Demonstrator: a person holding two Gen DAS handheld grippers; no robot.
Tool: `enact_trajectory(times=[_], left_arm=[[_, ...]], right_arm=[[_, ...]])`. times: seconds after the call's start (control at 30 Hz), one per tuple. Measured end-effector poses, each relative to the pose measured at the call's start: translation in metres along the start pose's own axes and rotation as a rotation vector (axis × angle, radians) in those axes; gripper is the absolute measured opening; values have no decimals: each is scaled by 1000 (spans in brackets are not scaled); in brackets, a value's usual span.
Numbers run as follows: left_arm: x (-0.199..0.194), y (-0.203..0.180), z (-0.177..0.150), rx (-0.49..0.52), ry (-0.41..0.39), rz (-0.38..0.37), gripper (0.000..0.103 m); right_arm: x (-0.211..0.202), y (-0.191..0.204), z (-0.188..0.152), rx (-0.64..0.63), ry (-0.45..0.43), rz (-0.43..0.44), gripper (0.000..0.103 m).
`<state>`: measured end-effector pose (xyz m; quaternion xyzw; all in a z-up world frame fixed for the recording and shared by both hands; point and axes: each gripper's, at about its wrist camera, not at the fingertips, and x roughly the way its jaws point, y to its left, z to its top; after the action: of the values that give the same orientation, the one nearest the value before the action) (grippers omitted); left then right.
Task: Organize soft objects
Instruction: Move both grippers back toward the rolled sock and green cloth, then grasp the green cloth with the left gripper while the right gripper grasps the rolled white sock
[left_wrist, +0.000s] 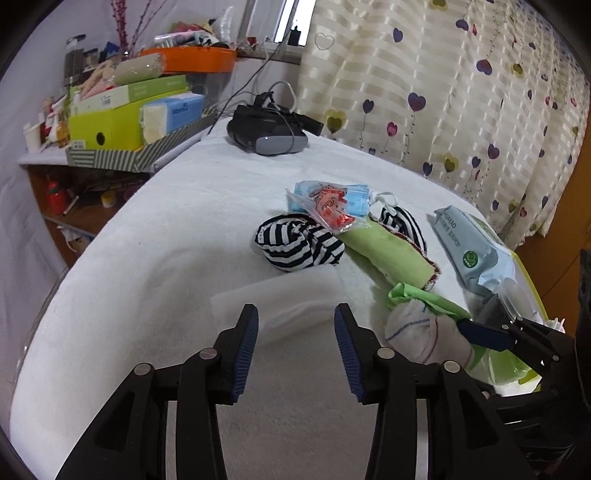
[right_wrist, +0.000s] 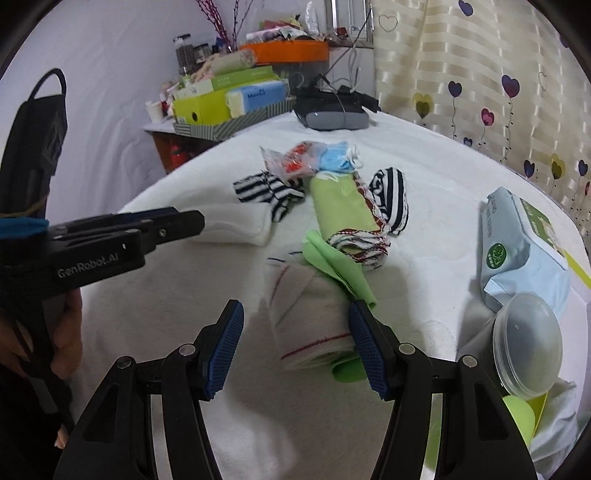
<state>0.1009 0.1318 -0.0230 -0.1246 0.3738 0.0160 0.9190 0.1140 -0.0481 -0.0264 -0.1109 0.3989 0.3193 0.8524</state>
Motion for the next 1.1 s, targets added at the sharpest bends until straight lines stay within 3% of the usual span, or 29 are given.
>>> enact_trajectory(times=[0.1, 0.13, 0.2, 0.57, 0.93, 1.1], left_arm=[[7, 2, 4, 12, 2, 6, 43], [10, 4, 5, 12, 8, 5, 44], [13, 5, 7, 14, 14, 6, 44], [11, -1, 8, -8, 9, -30, 44], [17, -59, -6, -33, 78, -197, 50], [36, -87, -10, -29, 133, -202, 51]], right_arm=[[11, 1, 0, -20, 34, -18, 60], [15, 2, 0, -25, 42, -18, 52], [16, 3, -1, -39, 41, -40, 47], [-17, 7, -4, -39, -27, 97, 46], [-74, -37, -7, 96, -165, -39, 46], [-88, -50, -10, 116, -189, -58, 46]])
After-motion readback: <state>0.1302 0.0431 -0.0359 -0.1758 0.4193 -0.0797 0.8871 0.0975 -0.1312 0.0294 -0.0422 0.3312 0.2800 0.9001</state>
